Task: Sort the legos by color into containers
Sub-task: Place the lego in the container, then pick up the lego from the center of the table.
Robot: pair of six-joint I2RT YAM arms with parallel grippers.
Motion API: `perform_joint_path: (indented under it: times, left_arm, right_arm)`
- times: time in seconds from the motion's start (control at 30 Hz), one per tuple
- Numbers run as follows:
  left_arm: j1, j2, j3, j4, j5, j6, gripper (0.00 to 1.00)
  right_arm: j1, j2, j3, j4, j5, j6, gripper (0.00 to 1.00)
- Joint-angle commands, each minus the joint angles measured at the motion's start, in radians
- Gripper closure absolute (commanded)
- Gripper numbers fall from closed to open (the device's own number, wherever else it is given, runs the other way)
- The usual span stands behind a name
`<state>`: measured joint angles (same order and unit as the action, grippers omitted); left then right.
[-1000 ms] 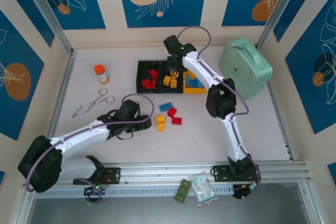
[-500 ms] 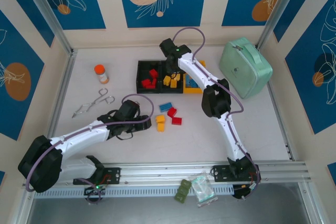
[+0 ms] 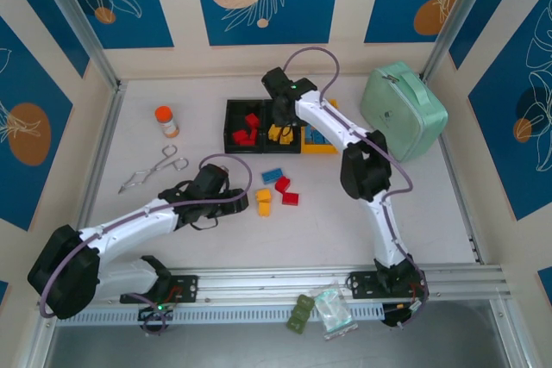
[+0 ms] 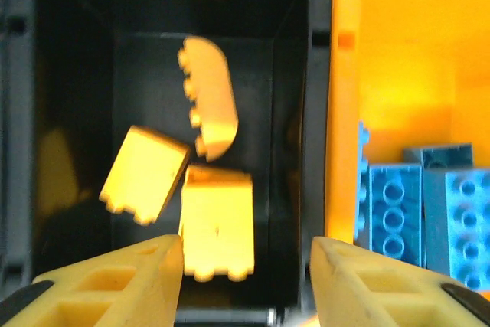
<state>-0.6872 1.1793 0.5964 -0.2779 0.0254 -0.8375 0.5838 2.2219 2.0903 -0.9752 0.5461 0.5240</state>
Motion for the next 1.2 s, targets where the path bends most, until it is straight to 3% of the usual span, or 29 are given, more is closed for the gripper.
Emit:
perform_joint_path:
  times: [0.0,0.37,0.57,0.8,0.93,1.17]
  left_arm:
    - [0.009,-0.017,0.013,-0.037,-0.006,0.002,0.37]
    - [0.009,-0.018,0.013,-0.040,0.019,0.003,0.37]
    - [0.009,-0.029,0.002,-0.033,0.019,-0.005,0.37]
    - [0.010,-0.019,-0.004,-0.007,0.043,0.002,0.36]
    - [0.010,-0.037,-0.026,0.024,0.055,-0.002,0.30]
    - [0.010,-0.055,-0.048,0.039,0.056,-0.008,0.30]
  right_arm:
    - [0.020,-0.205,-0.162,0.132,-0.073,0.016,0.51]
    - [0.059,-0.513,-0.637,0.285,-0.274,0.068,0.35]
    - [0.101,-0.608,-0.816,0.286,-0.286,0.127,0.28]
    - [0.171,-0.620,-0.955,0.320,-0.284,0.219,0.23]
    - [0.191,-0.600,-1.009,0.359,-0.299,0.274,0.22]
    - [0.214,-0.507,-1.007,0.380,-0.303,0.301,0.22]
